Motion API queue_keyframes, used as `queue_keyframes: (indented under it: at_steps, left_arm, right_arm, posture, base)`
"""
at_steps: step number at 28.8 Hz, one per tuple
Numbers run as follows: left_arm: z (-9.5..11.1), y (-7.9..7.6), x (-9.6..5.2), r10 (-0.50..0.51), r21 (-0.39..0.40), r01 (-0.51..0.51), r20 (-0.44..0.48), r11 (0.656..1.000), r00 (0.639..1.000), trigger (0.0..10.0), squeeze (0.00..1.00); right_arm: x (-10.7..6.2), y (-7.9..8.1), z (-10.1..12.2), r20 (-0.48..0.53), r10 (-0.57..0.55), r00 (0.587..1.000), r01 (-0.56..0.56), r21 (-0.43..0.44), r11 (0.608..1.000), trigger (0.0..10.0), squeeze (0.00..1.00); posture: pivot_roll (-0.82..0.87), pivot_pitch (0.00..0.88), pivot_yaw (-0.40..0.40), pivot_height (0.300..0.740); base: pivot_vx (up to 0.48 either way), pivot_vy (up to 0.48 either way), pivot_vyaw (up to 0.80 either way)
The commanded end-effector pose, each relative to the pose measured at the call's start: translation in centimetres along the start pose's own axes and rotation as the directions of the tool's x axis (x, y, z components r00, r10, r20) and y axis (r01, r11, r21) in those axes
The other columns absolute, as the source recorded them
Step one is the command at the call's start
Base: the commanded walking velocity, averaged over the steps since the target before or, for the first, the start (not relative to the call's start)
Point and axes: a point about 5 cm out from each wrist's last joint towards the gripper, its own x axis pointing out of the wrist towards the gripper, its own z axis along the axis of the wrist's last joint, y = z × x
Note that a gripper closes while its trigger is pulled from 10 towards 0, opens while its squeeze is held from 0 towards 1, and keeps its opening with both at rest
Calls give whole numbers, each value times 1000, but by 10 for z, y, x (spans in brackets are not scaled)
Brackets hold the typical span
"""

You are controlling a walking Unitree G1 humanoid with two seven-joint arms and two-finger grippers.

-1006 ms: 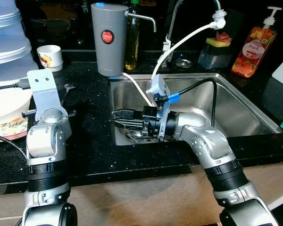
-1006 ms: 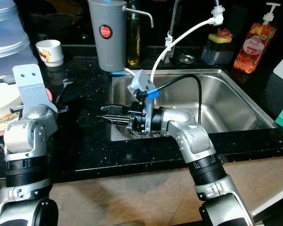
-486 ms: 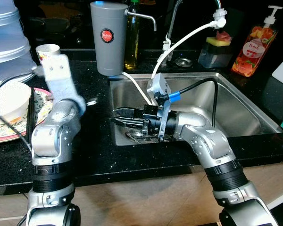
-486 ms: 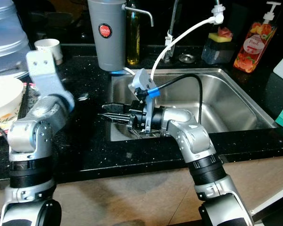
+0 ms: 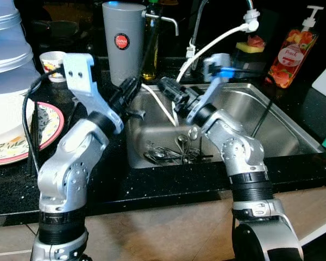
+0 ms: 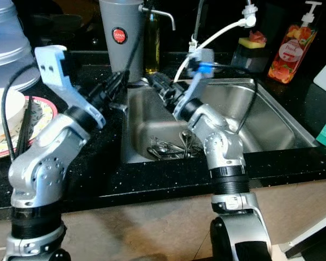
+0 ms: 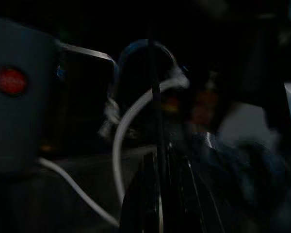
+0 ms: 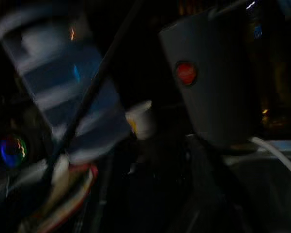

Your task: Kitchen organization

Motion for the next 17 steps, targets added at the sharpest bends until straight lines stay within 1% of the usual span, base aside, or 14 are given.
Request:
queue_keyframes:
  at_steps: [1, 2, 3, 4, 6, 9, 10, 11, 12, 13, 14, 17]
  left_arm:
    - [1, -2, -4, -36, -1, 36, -9, 999, 999, 0, 0]
    - [1, -1, -7, -43, -9, 43, -4, 999, 999, 0, 0]
    - [2, 1, -8, -41, -18, 41, 8, 999, 999, 0, 0]
    - [2, 1, -8, -41, -18, 41, 8, 999, 999, 0, 0]
    - [4, 4, -11, -47, -39, 48, 31, 998, 998, 0, 0]
    - [4, 5, -12, -51, -51, 52, 34, 997, 998, 0, 0]
    - [4, 5, -13, -60, -66, 62, 34, 996, 998, 0, 0]
    - [3, 4, -13, -71, -77, 73, 31, 994, 997, 0, 0]
    - [3, 4, -13, -71, -77, 73, 31, 994, 997, 0, 0]
    - [3, 3, -13, -79, -86, 82, 29, 993, 996, 0, 0]
    - [3, 3, -13, -79, -86, 82, 29, 993, 996, 0, 0]
    - [-1, -1, -13, -115, -106, 116, 16, 988, 993, 0, 0]
  right_arm:
    - [2, 1, 7, 34, -7, 999, 5, 57, 998, 10000, 1000]
    - [3, 1, 9, 48, -16, 999, 12, 87, 996, 10000, 1000]
    - [4, 2, 10, 53, -18, 998, 13, 107, 994, 10000, 1000]
    - [4, 2, 10, 53, -18, 998, 13, 107, 994, 10000, 1000]
    - [5, 4, 12, 55, -26, 998, 17, 157, 987, 10000, 1000]
    - [6, 6, 12, 49, -16, 999, 6, 181, 983, 10000, 1000]
    - [8, 12, 12, 38, 28, 999, -36, 200, 979, 10000, 0]
    - [9, 20, 10, 14, 86, 996, -87, 218, 972, 10000, 0]
    - [9, 20, 10, 14, 86, 996, -87, 218, 972, 10000, 0]
    - [8, 26, 8, -8, 139, 990, -134, 227, 965, 10000, 0]
    - [8, 26, 8, -8, 139, 990, -134, 227, 965, 10000, 0]
    - [6, 41, 1, -47, 231, 972, -213, 241, 947, 10000, 0]
  posture:
    - [-3, 115, -21, 740]
    - [-2, 116, -21, 740]
    - [-2, 116, -21, 740]
    - [-2, 116, -21, 740]
    - [-1, 116, -25, 740]
    - [-1, 116, -25, 740]
    - [-1, 116, -25, 740]
    - [-1, 116, -25, 740]
    - [-1, 116, -25, 740]
    - [-3, 116, -25, 740]
    - [-3, 116, -25, 740]
    - [-3, 116, -25, 740]
  base:
    - [0, 0, 0]
    - [0, 0, 0]
    - [0, 0, 0]
    - [0, 0, 0]
    - [0, 0, 0]
    - [0, 0, 0]
    - [0, 0, 0]
    - [0, 0, 0]
    - [0, 0, 0]
    - [0, 0, 0]
    - [0, 0, 0]
    - [0, 0, 0]
